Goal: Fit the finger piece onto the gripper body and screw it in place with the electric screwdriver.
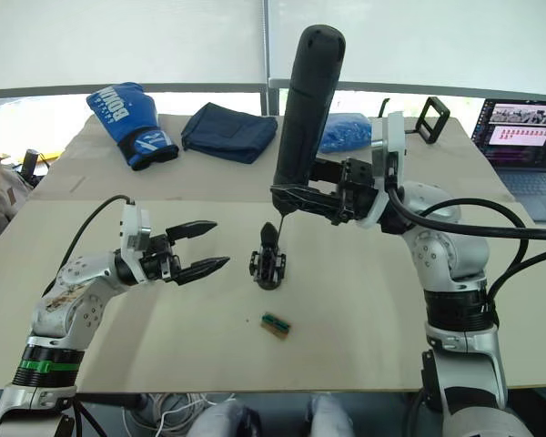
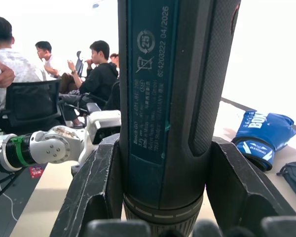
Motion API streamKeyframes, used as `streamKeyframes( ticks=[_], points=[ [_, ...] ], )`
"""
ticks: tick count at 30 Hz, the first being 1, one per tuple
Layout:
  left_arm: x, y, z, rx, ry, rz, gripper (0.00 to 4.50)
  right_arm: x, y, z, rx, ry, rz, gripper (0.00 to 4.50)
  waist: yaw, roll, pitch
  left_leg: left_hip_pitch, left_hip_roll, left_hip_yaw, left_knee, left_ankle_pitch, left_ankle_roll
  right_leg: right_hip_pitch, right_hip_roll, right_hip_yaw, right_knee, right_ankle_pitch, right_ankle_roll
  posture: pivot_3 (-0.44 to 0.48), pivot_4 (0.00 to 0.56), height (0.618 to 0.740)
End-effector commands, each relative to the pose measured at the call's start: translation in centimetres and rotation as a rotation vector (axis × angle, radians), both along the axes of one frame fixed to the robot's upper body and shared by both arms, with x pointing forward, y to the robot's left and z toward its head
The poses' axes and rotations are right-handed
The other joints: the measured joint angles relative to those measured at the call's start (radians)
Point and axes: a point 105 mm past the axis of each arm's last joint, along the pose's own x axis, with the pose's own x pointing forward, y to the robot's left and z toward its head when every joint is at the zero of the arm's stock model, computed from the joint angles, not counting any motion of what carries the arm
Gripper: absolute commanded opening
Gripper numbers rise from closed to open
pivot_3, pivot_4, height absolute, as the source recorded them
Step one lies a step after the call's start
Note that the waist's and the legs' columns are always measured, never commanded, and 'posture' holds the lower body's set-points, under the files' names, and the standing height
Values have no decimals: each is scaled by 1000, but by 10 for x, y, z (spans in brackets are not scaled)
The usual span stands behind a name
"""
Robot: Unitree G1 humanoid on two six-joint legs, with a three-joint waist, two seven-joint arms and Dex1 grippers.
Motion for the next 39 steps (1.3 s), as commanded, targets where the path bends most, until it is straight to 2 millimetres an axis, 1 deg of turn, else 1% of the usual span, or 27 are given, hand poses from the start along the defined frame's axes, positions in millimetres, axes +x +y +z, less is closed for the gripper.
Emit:
streamKeyframes(
  ticks=[1,8,18,29,39],
  points=[
    [-3,-4,1,14,2,-45,4500,-6,4,19,24,-83,19,1931,-1,0,0,0,0,0,0,0,0,0,0,0,0,0,0,0,150,740],
    [-3,-9,-9,41,15,-70,4500,-5,21,17,-2,-42,50,1931,-7,0,0,0,0,1,0,0,0,-2,0,1,1,0,0,0,150,740],
    [-7,-12,-16,48,20,-79,4500,-8,33,10,-31,-10,108,1931,-8,0,0,0,0,2,-1,0,-1,-3,1,2,1,0,0,0,150,740],
    [-13,-15,-25,87,19,-94,4500,-14,42,3,-57,10,152,1931,-8,0,0,0,0,3,-1,0,-1,-4,1,3,2,0,0,0,150,740],
    [-15,-17,-29,102,24,-107,4500,-12,42,-1,-77,19,140,1931,-8,0,0,0,0,3,0,0,-1,-4,1,3,2,0,0,0,150,740]
  ],
)
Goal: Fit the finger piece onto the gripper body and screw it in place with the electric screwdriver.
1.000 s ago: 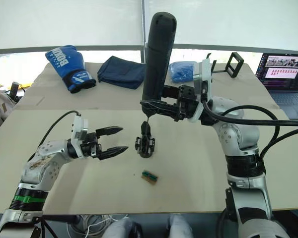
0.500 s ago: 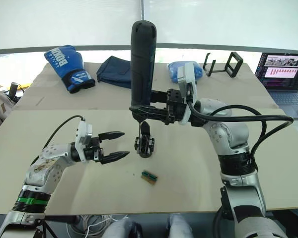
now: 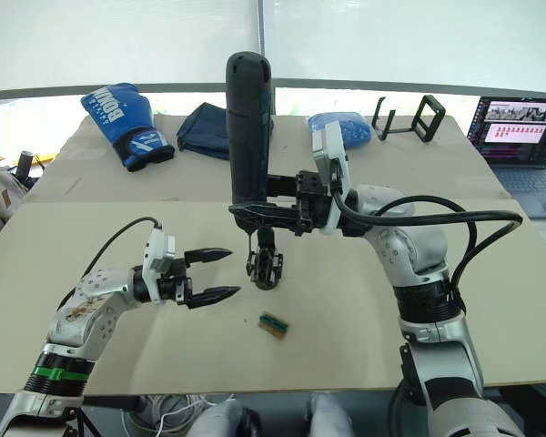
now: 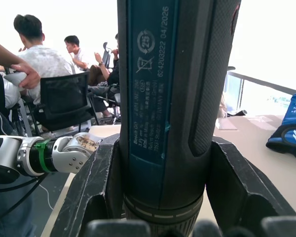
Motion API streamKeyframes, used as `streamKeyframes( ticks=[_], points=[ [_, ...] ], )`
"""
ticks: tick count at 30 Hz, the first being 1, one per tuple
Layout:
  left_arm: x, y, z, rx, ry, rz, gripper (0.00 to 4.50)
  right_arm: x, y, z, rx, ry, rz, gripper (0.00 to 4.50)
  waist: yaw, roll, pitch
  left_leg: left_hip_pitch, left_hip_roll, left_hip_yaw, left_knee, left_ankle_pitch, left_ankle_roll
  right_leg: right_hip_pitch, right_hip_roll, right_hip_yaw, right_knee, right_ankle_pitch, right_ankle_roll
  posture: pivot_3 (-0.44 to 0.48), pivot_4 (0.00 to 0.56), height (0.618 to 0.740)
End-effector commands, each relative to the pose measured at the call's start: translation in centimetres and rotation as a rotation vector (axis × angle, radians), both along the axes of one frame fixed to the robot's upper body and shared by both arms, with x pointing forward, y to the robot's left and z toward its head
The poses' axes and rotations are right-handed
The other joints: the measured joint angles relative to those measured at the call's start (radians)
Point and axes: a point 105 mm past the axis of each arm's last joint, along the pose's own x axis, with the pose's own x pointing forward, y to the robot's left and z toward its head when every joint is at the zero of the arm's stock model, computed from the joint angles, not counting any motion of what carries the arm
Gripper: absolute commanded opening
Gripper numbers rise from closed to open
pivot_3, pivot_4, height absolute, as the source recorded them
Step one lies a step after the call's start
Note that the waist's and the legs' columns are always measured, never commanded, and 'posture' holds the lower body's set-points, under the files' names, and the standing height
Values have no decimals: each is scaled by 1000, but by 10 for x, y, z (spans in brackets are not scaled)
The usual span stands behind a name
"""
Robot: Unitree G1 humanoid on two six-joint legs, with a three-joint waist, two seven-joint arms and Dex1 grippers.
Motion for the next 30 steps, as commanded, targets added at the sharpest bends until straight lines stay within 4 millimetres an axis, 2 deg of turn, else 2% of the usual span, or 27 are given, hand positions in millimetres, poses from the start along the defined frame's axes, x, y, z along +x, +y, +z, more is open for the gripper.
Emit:
streamKeyframes(
  ticks=[1,30],
  points=[
    [-5,-5,5,1,-38,-31,4500,-8,-1,15,17,-66,18,1931,0,0,0,0,0,0,0,0,0,0,0,0,0,0,0,0,150,740],
    [-9,-3,-6,15,-24,-43,4500,-6,-4,7,-10,-42,-5,1931,0,0,0,0,0,0,0,0,0,0,0,0,0,0,0,0,150,740]
  ],
)
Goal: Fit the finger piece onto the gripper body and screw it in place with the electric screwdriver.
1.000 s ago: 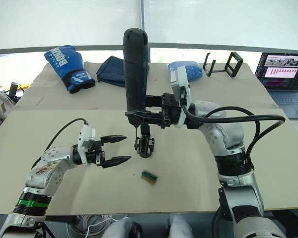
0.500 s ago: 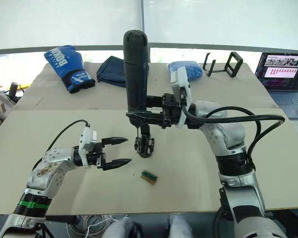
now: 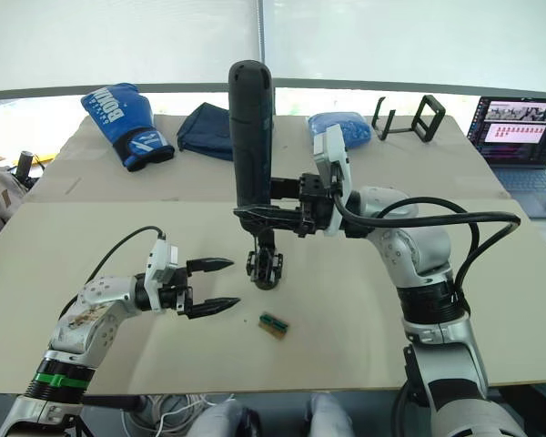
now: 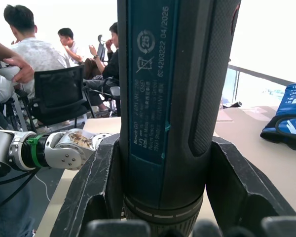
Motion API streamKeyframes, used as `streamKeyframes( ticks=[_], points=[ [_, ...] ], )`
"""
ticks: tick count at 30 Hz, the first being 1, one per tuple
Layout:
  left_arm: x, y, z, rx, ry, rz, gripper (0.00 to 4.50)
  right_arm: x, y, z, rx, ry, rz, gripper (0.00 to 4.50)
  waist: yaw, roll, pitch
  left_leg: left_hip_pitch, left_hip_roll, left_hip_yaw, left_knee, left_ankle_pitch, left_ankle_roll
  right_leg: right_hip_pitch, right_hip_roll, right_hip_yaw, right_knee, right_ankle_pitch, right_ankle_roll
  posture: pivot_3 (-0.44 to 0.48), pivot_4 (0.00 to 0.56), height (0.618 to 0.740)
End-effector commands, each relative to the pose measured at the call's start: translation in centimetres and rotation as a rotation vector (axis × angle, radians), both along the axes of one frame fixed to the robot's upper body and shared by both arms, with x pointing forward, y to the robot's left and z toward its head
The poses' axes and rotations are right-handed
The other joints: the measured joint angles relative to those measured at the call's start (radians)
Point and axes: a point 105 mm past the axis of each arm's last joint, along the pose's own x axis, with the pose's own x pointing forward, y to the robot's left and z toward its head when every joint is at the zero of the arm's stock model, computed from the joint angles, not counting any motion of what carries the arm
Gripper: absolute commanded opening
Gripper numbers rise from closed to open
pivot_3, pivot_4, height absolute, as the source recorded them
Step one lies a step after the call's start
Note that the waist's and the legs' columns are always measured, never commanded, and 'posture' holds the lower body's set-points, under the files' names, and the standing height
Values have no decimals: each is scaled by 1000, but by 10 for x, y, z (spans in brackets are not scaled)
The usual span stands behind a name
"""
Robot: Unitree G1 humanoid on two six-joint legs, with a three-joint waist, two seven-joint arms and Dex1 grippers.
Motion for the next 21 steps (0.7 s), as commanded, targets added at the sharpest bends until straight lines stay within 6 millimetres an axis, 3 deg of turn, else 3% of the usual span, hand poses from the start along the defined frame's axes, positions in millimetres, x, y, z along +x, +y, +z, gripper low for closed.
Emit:
streamKeyframes(
  ticks=[1,21],
  points=[
    [-2,-3,6,1,-44,-16,4500,-8,0,10,13,-49,17,1931,0,0,0,0,0,0,0,0,0,0,0,0,0,0,0,0,150,740],
    [-3,-4,5,1,-41,-21,4500,-3,-1,7,9,-58,-22,1931,0,0,0,0,0,0,0,0,0,0,0,0,0,0,0,0,150,740]
  ],
)
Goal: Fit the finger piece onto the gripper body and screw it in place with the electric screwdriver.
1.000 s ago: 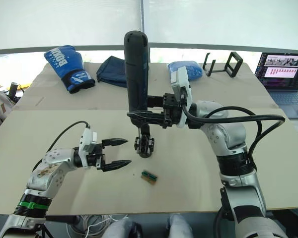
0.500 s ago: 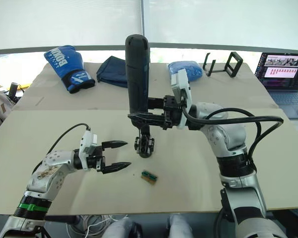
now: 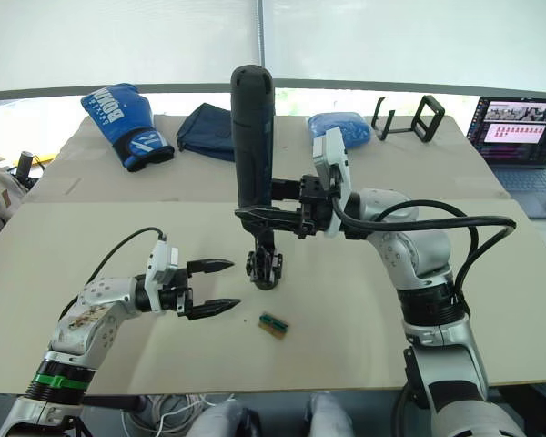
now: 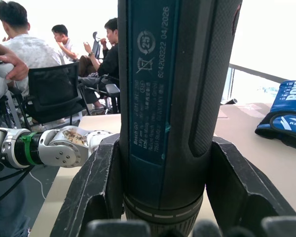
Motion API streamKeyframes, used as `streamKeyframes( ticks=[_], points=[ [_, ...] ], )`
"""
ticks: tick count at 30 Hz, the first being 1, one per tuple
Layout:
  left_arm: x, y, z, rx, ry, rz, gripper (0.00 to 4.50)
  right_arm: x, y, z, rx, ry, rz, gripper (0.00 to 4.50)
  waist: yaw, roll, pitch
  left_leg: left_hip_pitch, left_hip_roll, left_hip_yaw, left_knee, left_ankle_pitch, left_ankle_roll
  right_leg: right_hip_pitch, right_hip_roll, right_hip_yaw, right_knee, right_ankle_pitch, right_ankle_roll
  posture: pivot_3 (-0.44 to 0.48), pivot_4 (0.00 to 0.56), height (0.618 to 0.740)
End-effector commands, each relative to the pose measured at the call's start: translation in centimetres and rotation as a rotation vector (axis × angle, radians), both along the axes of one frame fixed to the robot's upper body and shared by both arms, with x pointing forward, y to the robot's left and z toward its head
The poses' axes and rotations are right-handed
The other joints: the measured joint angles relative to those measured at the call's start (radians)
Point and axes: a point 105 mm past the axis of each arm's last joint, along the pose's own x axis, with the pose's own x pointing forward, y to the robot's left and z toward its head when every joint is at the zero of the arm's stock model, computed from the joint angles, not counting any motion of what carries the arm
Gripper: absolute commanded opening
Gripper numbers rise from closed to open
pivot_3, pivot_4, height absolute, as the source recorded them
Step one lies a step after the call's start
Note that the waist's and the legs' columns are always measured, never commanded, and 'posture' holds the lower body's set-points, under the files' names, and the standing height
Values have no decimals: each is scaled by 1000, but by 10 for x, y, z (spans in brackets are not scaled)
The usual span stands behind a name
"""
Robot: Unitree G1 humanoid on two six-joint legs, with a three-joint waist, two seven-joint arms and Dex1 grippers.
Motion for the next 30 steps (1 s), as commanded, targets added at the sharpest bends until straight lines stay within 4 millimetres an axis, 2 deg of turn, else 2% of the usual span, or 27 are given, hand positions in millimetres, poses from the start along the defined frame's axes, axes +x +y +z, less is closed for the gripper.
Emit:
streamKeyframes(
  ticks=[1,12,18,23,30],
  points=[
    [-2,-4,7,-1,-46,-18,4500,-5,0,10,17,-56,5,1931,0,0,0,0,0,0,0,0,0,0,0,0,0,0,0,0,150,740],
    [1,-6,6,3,-49,-4,4500,-6,2,8,12,-56,15,1931,0,0,0,0,0,0,0,0,0,0,0,0,0,0,0,0,150,740],
    [15,-12,-6,72,-45,56,4500,-7,3,8,10,-58,20,1931,1,0,0,0,0,0,0,0,0,0,0,0,0,0,0,0,150,740],
    [27,-23,-15,108,-31,71,4500,-7,4,7,8,-58,23,1931,0,0,0,0,0,0,0,0,0,0,0,0,0,0,0,0,150,740],
    [32,-38,-26,110,25,36,4500,-7,4,6,6,-55,20,1931,0,0,0,0,0,0,0,0,0,0,1,0,0,0,0,0,150,740]
  ],
)
